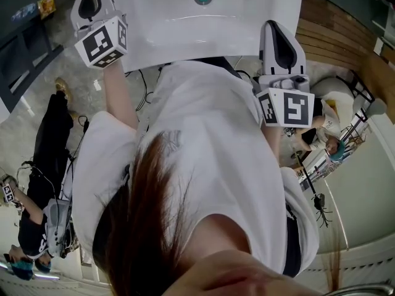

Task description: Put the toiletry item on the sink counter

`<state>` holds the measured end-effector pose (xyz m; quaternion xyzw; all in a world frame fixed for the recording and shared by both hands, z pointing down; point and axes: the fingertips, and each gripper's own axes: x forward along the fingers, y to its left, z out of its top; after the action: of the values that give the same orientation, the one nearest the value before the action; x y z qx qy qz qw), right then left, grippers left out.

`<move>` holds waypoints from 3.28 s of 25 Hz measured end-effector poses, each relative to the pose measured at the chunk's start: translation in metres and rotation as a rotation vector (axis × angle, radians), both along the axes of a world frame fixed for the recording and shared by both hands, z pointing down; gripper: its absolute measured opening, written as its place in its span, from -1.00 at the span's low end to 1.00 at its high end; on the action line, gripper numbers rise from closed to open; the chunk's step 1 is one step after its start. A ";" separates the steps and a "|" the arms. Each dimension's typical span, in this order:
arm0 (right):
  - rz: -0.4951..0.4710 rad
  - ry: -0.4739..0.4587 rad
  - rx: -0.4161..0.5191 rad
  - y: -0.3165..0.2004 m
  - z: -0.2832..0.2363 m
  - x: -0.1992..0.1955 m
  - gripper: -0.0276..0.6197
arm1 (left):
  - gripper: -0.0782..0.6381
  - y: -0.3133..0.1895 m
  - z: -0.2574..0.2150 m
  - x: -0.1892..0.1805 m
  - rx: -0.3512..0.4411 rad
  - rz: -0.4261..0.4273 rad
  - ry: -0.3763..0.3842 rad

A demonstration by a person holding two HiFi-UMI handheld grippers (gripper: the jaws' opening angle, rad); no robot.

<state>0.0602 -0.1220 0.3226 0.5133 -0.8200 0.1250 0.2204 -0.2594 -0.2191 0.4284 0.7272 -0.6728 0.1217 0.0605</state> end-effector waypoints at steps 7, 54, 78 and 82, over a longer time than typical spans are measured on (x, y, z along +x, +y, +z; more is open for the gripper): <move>-0.004 -0.004 -0.003 -0.001 0.000 -0.002 -0.88 | -0.65 -0.001 0.010 -0.001 -0.027 -0.006 0.003; -0.016 -0.018 0.005 -0.003 -0.001 -0.004 -0.88 | -0.64 0.012 0.041 0.006 -0.143 0.018 0.018; -0.051 -0.043 0.020 -0.004 -0.003 -0.011 -0.88 | -0.64 0.017 0.056 0.005 -0.207 0.018 0.030; -0.055 -0.050 0.020 -0.005 -0.002 -0.011 -0.88 | -0.64 0.014 0.057 0.007 -0.217 0.001 0.040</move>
<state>0.0490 -0.1270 0.3206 0.4894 -0.8403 0.1233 0.1981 -0.2522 -0.2047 0.4854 0.7192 -0.6538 0.1791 0.1521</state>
